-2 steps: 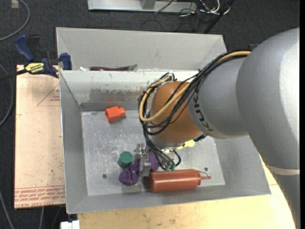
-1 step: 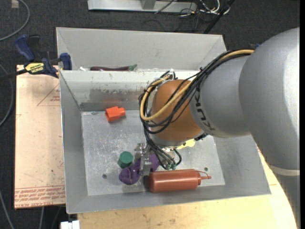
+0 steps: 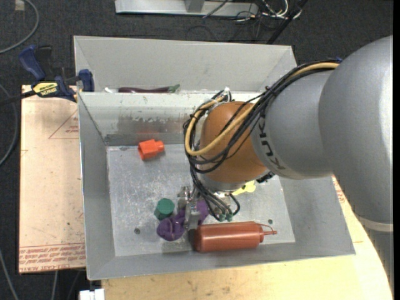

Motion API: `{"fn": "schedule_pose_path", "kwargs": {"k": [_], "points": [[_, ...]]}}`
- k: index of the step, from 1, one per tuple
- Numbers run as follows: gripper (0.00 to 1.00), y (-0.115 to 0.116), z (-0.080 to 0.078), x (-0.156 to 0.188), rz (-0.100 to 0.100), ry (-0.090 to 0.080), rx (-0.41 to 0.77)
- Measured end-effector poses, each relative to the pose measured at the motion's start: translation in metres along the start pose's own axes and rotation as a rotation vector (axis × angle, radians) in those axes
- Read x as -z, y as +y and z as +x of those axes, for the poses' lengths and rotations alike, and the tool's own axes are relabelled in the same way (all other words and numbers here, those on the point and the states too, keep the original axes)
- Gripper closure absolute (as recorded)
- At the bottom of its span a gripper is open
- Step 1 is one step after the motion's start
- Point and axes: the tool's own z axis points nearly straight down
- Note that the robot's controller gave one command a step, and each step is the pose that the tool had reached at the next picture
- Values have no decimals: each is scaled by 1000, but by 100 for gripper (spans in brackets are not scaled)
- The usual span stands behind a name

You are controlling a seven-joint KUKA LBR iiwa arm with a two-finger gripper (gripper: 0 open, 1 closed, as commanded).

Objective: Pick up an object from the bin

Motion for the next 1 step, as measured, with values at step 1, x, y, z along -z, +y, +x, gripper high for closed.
{"fn": "schedule_pose_path", "kwargs": {"k": [1], "points": [[100,0,-1,12,-1,-3,0]]}}
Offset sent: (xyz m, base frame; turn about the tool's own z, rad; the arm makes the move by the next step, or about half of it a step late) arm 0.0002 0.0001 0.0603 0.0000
